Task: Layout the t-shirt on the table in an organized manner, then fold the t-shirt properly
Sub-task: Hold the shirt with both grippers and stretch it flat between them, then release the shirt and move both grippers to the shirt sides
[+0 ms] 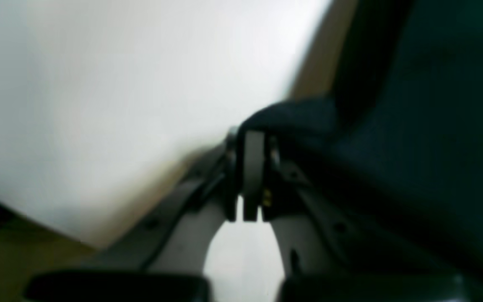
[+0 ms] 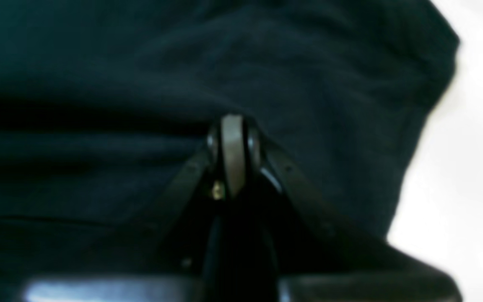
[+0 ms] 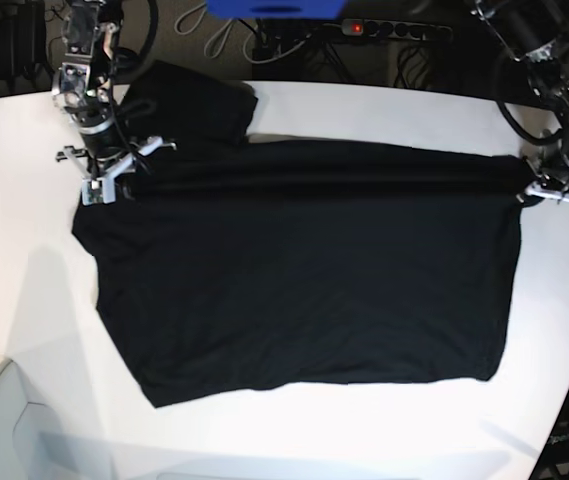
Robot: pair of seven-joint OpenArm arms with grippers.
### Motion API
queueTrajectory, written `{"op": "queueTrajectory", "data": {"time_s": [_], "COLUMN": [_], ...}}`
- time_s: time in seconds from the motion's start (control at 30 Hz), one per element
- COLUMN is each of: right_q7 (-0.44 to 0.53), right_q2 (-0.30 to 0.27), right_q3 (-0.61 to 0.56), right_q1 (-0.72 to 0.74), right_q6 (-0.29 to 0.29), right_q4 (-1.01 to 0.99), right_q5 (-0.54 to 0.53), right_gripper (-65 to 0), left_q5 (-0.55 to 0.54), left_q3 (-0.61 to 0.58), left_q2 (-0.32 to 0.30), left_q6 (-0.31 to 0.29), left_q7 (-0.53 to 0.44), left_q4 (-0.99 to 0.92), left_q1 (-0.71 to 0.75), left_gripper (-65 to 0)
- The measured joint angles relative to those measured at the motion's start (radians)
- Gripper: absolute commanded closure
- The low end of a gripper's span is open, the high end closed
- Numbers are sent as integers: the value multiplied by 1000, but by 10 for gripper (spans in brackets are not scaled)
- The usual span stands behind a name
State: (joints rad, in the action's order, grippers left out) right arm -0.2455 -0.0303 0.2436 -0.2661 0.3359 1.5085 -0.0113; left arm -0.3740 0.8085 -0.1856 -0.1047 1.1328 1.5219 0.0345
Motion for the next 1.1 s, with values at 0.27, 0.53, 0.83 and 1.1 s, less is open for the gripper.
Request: {"op": "queueTrajectory", "data": {"time_s": [0.27,0.53,0.83,1.1], "right_q7": [-1,-26,-36,-146], "right_q2": [0,0,-2,-55], "right_q3": [-2,-2,2,-1], "right_q1": [4,-1,3,248], "right_q6": [4,4,2,6], "right_q4": [0,25,197,106], "right_q5": [0,12,16,16], "right_gripper": [0,0,-72,-289], "left_q5": [-148,-285,-451,-452], "left_q3": [67,73,217,121], "left_q2": [-27,-33,-39,-70], "left_q6": [-1,4,3,4], "left_q7": [7,2,8,-16], "left_q4": [-117,-138,74,35], "left_q1": [-2,39,69,-105], "left_gripper": [-26,-325,-325,-325]}}
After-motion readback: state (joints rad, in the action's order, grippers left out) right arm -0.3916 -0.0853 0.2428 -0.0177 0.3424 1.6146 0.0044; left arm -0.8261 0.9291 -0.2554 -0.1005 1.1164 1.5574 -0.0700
